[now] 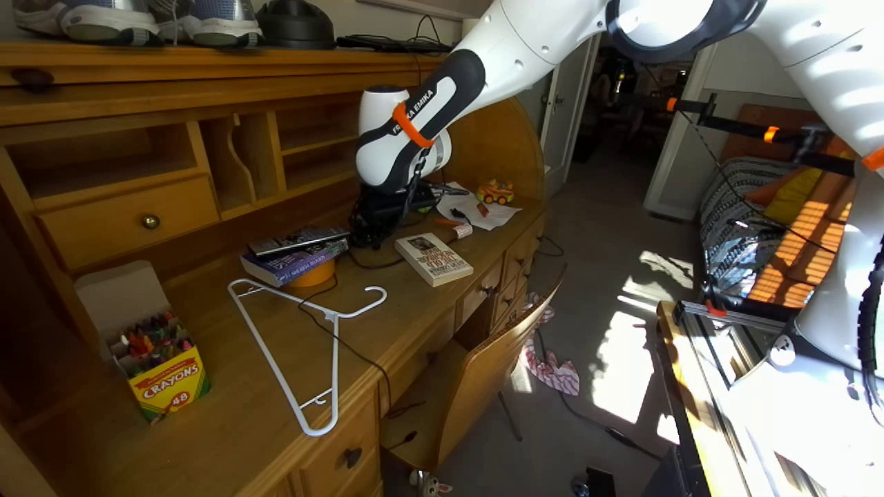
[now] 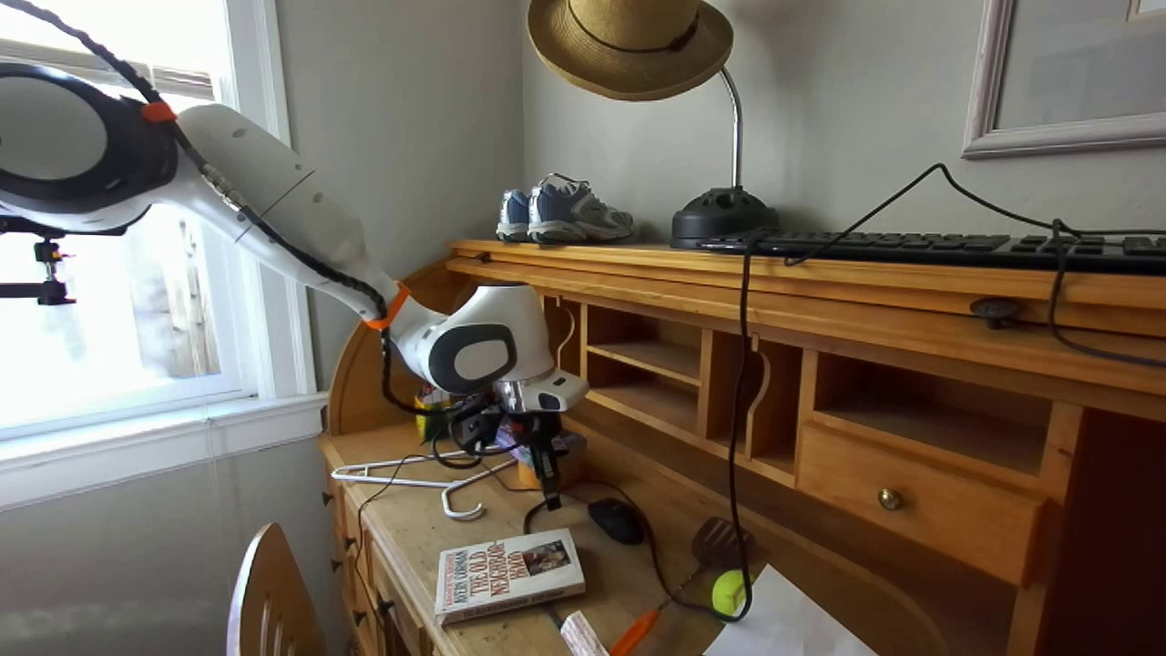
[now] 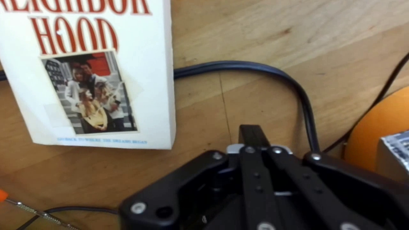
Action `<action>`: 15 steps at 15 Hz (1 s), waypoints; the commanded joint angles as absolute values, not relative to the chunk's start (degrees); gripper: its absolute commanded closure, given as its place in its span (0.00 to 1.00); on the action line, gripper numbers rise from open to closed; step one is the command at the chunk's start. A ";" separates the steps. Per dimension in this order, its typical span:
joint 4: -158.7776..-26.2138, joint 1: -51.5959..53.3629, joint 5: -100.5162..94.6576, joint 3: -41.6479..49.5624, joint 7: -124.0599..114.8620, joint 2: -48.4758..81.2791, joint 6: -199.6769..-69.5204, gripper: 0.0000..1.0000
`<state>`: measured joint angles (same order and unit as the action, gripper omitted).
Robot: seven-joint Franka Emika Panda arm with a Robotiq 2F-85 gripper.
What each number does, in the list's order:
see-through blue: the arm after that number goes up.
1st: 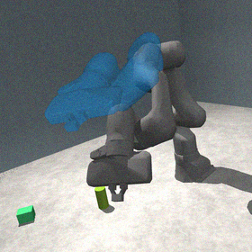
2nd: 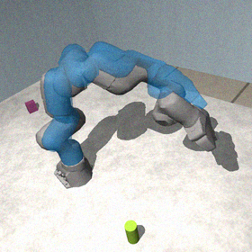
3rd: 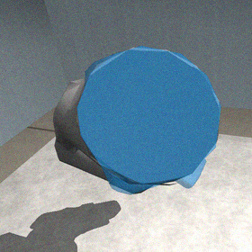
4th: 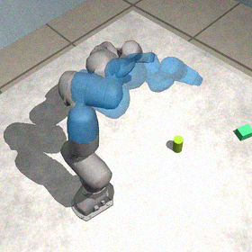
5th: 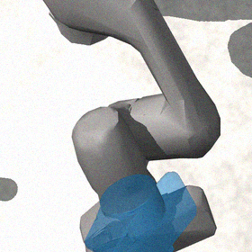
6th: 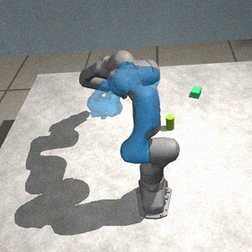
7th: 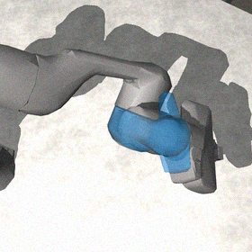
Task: Move the white book forwards.
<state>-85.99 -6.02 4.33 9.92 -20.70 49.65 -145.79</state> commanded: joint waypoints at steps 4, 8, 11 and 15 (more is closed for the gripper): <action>-97.89 -13.20 7.25 4.45 -3.42 36.89 -144.23 0.72; -108.12 -17.22 8.13 2.25 8.97 25.14 -140.51 0.44; -115.26 -17.46 7.84 3.15 14.73 16.17 -138.75 0.20; -120.38 -16.17 6.28 5.43 18.00 7.06 -131.97 0.00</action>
